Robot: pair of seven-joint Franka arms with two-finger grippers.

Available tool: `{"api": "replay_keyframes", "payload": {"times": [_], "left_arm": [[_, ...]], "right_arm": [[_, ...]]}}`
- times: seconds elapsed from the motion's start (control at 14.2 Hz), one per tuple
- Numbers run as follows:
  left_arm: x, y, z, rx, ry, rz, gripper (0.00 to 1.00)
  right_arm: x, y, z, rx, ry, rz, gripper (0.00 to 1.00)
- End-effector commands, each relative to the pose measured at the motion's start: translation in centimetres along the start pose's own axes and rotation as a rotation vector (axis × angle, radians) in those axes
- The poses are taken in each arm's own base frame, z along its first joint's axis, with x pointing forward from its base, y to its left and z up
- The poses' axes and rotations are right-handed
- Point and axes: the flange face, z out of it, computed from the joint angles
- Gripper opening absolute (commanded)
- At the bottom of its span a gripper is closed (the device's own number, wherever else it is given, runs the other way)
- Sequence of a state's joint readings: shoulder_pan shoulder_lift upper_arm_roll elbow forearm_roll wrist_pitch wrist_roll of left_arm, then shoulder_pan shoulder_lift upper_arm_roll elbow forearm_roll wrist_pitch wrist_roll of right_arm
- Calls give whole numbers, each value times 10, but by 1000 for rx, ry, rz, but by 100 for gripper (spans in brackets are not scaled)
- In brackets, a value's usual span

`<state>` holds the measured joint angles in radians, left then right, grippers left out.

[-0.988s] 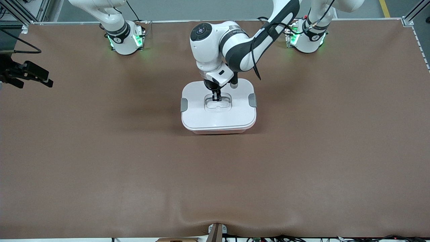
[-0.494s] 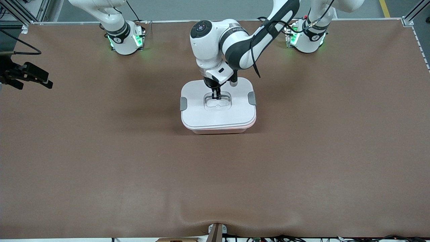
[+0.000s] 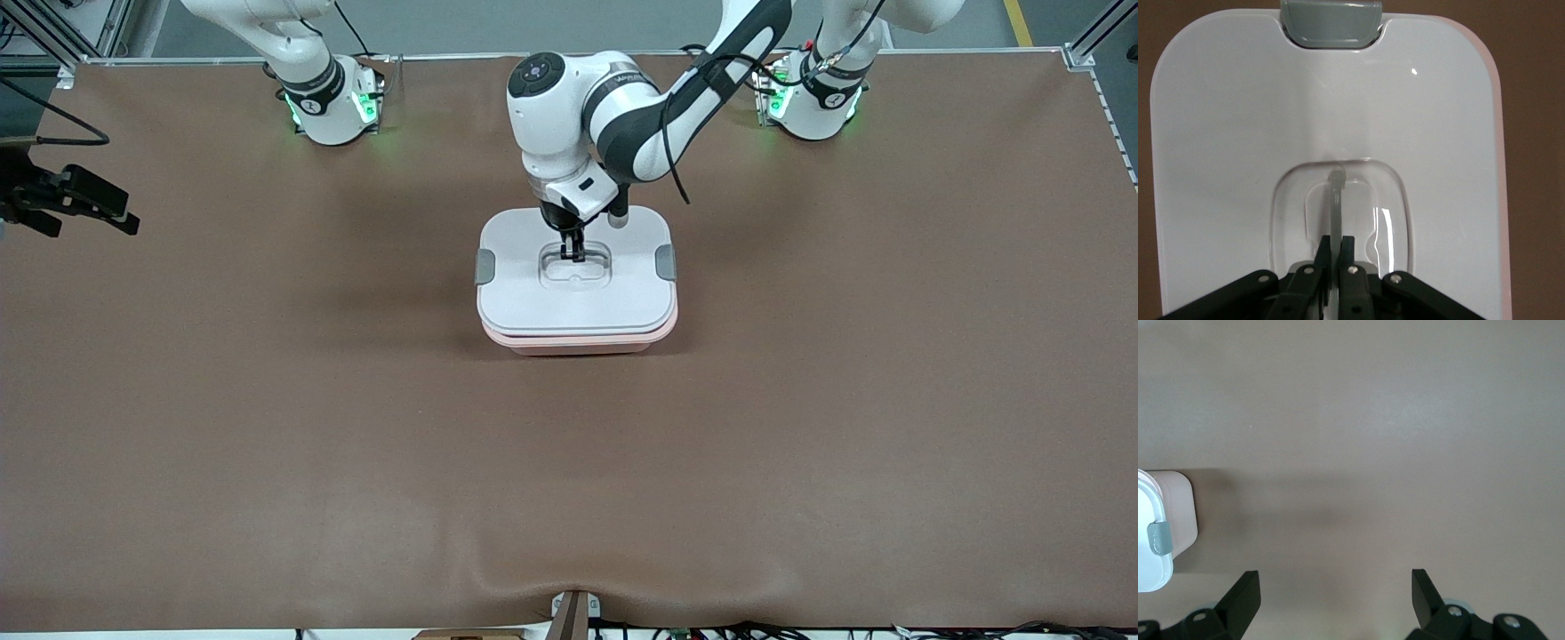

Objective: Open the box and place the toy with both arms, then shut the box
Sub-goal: 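Open the left gripper and release the lid handle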

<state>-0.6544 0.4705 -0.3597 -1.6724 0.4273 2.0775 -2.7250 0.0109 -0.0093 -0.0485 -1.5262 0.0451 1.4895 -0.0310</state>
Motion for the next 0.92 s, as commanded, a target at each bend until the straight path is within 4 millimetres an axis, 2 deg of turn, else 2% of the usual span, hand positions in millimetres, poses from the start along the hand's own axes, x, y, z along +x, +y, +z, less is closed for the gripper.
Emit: {"api": "replay_keyframes", "payload": {"times": [0.0, 0.21, 0.49, 0.63, 0.85], "left_arm": [[14, 0, 16, -11, 35, -27, 0], [26, 21, 15, -11, 28, -70, 0], [26, 27, 7, 0, 5, -97, 0], [32, 40, 7, 27, -13, -143, 0], [24, 31, 21, 46, -2, -139, 0]], "right_arm": [[2, 0, -4, -15, 5, -1, 100], [2, 0, -3, -15, 2, -3, 100], [2, 4, -1, -15, -5, 4, 100], [2, 6, -3, -16, 4, 8, 100], [3, 6, -2, -15, 1, 8, 100]]}}
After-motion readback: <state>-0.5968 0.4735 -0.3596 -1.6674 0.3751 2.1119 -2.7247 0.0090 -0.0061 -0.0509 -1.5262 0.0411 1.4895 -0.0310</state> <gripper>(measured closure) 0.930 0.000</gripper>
